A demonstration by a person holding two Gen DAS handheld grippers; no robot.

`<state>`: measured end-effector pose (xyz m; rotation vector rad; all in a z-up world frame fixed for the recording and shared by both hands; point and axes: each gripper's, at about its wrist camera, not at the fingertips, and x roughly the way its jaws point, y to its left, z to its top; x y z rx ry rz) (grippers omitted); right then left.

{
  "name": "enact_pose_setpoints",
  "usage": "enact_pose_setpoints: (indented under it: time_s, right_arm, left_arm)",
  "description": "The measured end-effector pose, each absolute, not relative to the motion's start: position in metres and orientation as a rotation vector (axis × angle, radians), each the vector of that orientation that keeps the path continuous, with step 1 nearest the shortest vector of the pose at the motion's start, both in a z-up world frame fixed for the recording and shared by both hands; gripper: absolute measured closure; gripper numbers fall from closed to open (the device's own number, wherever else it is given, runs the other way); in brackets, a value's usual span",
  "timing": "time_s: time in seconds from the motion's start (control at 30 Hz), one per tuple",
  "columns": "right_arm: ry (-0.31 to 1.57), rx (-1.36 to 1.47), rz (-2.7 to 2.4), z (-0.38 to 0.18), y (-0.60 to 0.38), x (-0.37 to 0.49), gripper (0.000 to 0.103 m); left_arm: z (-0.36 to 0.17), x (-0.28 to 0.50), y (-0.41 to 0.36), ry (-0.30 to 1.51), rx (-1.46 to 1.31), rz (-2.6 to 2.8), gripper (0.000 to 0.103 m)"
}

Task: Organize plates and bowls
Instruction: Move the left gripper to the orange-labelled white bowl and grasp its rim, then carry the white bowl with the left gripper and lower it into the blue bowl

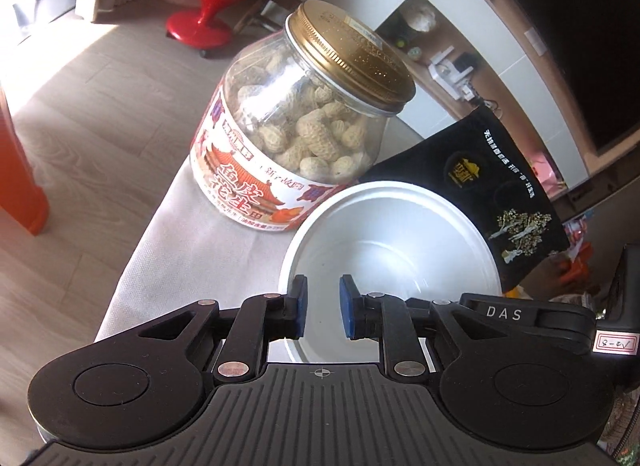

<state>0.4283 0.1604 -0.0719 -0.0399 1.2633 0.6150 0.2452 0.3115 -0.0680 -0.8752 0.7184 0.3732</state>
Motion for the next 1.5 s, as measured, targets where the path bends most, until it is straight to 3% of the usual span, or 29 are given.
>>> enact_pose_setpoints:
  time_s: [0.03, 0.13, 0.3, 0.5, 0.9, 0.97, 1.13, 1.33, 1.4, 1.5]
  right_arm:
    - [1.289, -0.032, 0.64, -0.076, 0.159, 0.426, 0.079]
    - [1.277, -0.077, 0.669, -0.073, 0.152, 0.41, 0.082]
    - [1.291, -0.12, 0.701, -0.061, 0.117, 0.384, 0.082]
    - [1.336, -0.109, 0.597, -0.067, 0.064, 0.384, 0.082]
    - [1.315, -0.064, 0.539, -0.068, 0.046, 0.393, 0.076]
    - [1.288, -0.098, 0.518, -0.069, 0.049, 0.392, 0.075]
    - [1.241, -0.129, 0.504, -0.065, 0.043, 0.386, 0.058]
    - [1.308, -0.069, 0.511, -0.076, 0.041, 0.381, 0.053]
    - [1.309, -0.048, 0.492, -0.076, 0.039, 0.379, 0.056]
    - [1.289, -0.05, 0.489, -0.062, 0.033, 0.371, 0.071]
  left_arm:
    - [-0.07, 0.244, 0.313, 0.715, -0.885, 0.366, 0.085]
    - [-0.067, 0.246, 0.308, 0.752, -0.877, 0.302, 0.085]
    - [-0.053, 0.248, 0.282, 0.829, -0.841, 0.125, 0.085]
    - [-0.015, 0.235, 0.255, 0.787, -0.715, 0.062, 0.085]
    - [-0.05, 0.258, 0.242, 0.936, -0.624, 0.115, 0.084]
    - [-0.059, 0.261, 0.242, 0.947, -0.63, 0.125, 0.077]
    - [-0.071, 0.269, 0.235, 0.962, -0.668, 0.077, 0.074]
    - [-0.088, 0.281, 0.218, 0.99, -0.723, 0.048, 0.073]
    - [-0.086, 0.281, 0.213, 0.988, -0.7, 0.073, 0.072]
    - [-0.063, 0.272, 0.206, 0.918, -0.654, 0.094, 0.074]
